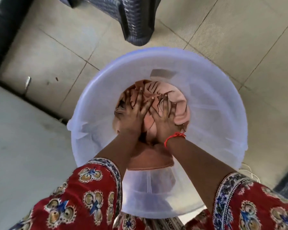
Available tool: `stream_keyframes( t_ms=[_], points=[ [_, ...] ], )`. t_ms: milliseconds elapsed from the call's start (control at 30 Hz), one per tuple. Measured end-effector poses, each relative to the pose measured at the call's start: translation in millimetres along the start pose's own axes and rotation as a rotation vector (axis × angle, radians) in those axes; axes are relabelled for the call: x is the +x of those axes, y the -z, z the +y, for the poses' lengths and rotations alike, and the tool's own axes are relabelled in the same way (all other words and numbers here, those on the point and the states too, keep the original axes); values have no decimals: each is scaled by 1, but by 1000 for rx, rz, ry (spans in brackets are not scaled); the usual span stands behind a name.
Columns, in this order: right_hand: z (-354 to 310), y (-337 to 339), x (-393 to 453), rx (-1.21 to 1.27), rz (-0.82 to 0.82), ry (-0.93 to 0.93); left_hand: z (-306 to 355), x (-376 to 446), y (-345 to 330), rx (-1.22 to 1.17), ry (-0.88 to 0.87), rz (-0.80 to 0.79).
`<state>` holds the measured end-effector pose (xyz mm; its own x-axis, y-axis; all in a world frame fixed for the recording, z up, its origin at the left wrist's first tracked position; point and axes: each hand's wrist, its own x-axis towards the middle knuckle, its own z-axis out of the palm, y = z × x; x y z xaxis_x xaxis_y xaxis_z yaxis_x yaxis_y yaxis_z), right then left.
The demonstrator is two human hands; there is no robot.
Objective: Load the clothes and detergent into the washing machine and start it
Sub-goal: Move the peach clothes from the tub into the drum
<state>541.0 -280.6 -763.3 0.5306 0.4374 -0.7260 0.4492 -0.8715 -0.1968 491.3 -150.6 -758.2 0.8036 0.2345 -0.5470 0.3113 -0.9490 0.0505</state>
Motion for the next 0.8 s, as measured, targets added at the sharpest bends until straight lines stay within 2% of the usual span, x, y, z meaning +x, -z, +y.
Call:
stream_keyframes(
  t_ms=[267, 433, 667, 800],
  points=[
    [-2, -5, 20, 85, 86, 12, -13, 22, -18, 23, -64, -109],
    [-7, -1, 26, 161, 193, 1, -9, 28, -8, -99, -40, -38],
    [-13, 9, 18, 204, 139, -52, -13, 25, -4, -191, -61, -10],
    [-19, 30, -10, 221, 139, -39, -8, -4, 27, -265, -36, -17]
  ],
)
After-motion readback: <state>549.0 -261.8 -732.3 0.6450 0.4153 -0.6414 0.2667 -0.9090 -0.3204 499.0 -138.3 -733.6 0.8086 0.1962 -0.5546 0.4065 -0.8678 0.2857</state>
